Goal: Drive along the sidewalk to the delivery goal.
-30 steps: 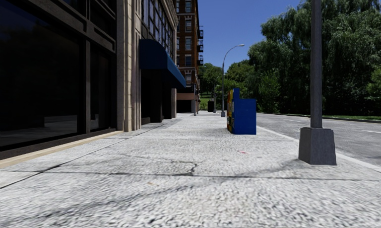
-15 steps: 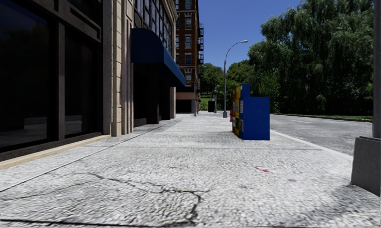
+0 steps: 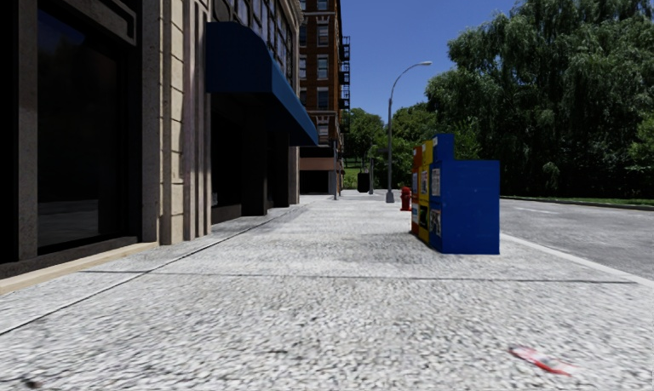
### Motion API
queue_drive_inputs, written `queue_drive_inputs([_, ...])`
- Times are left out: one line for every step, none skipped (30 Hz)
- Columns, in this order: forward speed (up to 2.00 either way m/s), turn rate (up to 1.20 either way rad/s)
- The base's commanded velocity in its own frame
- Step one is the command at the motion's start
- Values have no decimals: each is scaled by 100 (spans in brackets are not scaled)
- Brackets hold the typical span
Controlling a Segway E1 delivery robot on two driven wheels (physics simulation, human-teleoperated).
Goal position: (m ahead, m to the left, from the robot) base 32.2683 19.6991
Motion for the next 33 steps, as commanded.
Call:
queue_drive_inputs([200, 0])
queue_drive_inputs([200, 0])
queue_drive_inputs([200, 0])
queue_drive_inputs([200, 0])
queue_drive_inputs([200, 0])
queue_drive_inputs([200, 0])
queue_drive_inputs([200, 0])
queue_drive_inputs([200, 0])
queue_drive_inputs([200, 0])
queue_drive_inputs([200, 0])
queue_drive_inputs([200, 0])
queue_drive_inputs([200, 0])
queue_drive_inputs([200, 0])
queue_drive_inputs([200, 0])
queue_drive_inputs([200, 0])
queue_drive_inputs([200, 0])
queue_drive_inputs([200, 0])
queue_drive_inputs([200, 0])
queue_drive_inputs([200, 0])
queue_drive_inputs([200, 0])
queue_drive_inputs([200, 0])
queue_drive_inputs([200, 0])
queue_drive_inputs([200, 0])
queue_drive_inputs([200, 0])
queue_drive_inputs([200, 0])
queue_drive_inputs([200, 0])
queue_drive_inputs([200, 0])
queue_drive_inputs([200, 0])
queue_drive_inputs([200, 0])
queue_drive_inputs([200, 0])
queue_drive_inputs([200, 0])
queue_drive_inputs([200, 0])
queue_drive_inputs([200, 0])
